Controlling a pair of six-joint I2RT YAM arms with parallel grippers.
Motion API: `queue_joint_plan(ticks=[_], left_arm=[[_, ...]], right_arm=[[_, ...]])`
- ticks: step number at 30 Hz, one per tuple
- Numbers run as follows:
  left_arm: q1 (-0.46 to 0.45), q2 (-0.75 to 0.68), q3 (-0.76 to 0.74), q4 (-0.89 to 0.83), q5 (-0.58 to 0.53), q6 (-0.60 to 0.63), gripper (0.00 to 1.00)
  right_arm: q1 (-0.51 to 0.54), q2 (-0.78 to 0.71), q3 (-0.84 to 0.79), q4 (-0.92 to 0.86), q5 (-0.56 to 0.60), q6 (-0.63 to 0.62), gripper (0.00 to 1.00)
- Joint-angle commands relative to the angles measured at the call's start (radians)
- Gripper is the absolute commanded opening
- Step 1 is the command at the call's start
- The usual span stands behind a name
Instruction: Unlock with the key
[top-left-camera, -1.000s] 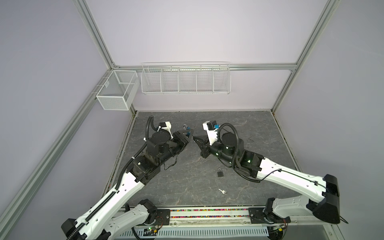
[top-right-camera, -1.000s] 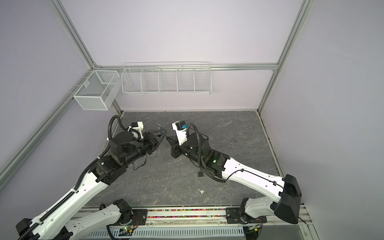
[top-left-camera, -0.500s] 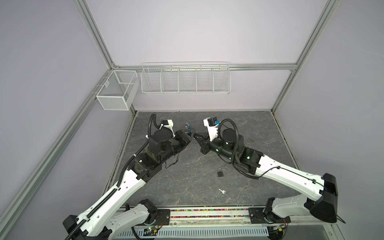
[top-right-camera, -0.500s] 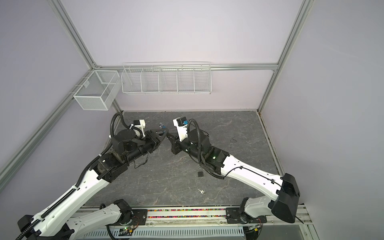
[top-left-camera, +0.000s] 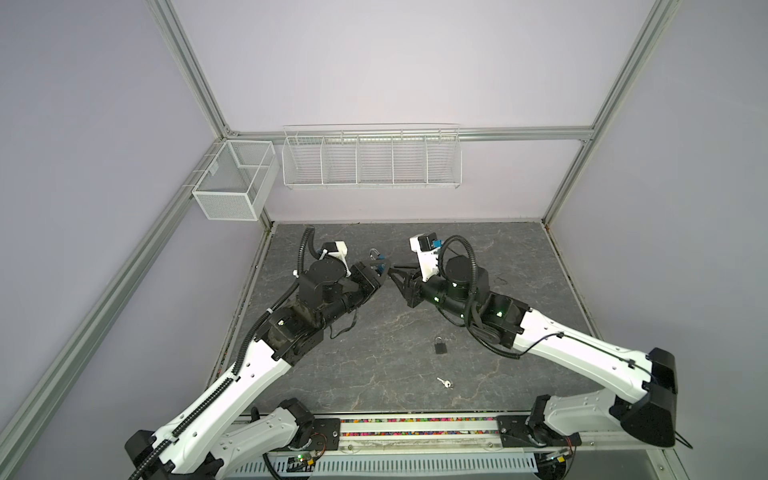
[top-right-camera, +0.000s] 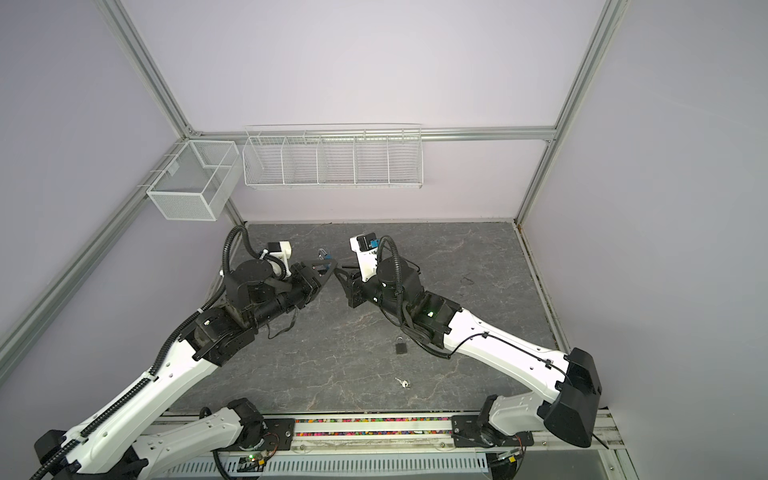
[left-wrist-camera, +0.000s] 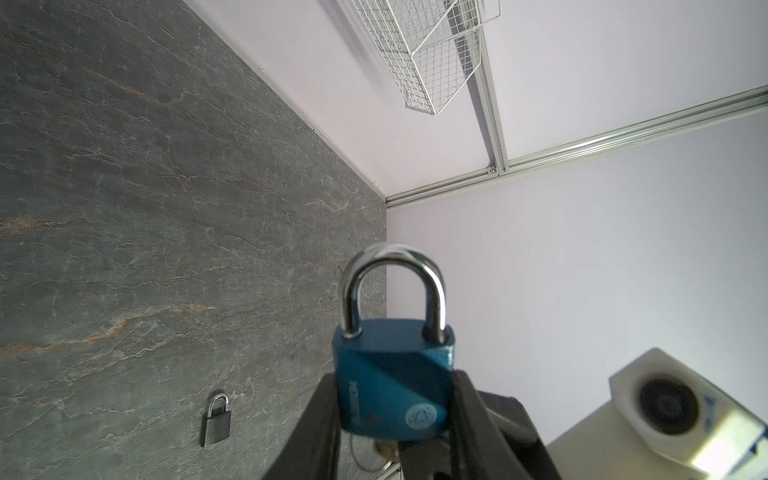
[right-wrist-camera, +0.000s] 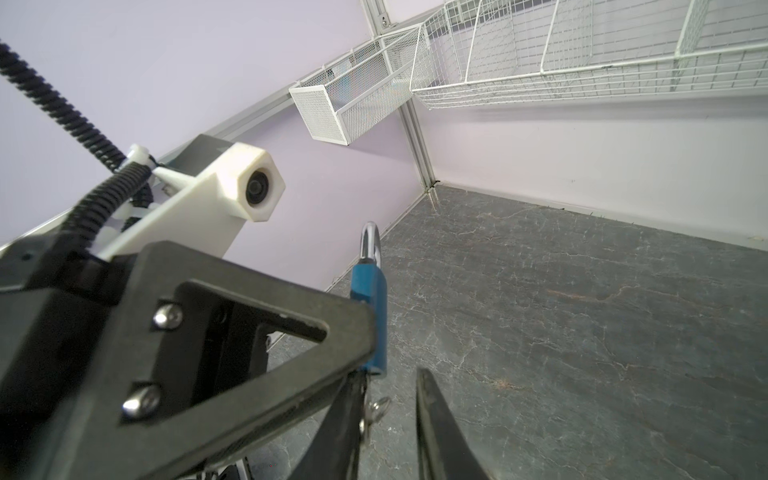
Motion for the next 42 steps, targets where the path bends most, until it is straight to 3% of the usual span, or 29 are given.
queue_joint_plan(ticks=[1,4,19,35,42], left_arm=[[-0.005,-0.031,0.018,0.011,-0.007,0.018,0.00],[-0.004,-0.031,0.018,0.012,-0.009,0.018,0.00],[0.010,-0.036,0.002,0.035,-0.026,-0.010,0.00],[0.010,-0.038,-0.042,0.063,0.027,-0.003,0.00],[0.013,-0.086,-0.110,0.182,-0.005,0.017,0.00]], right_arm=[[-0.009,-0.007,0.014,-0.007,0.001,0.031,0.21],[-0.006,0.004,0.025,-0.018,-0.014,0.030,0.26],[0.014,0.017,0.019,-0.030,-0.046,0.037,0.23],[-0.020,0.013,0.007,0.063,-0.118,0.061,0.13],[-0.042,0.002,-0.026,0.113,-0.182,0.164,0.06]])
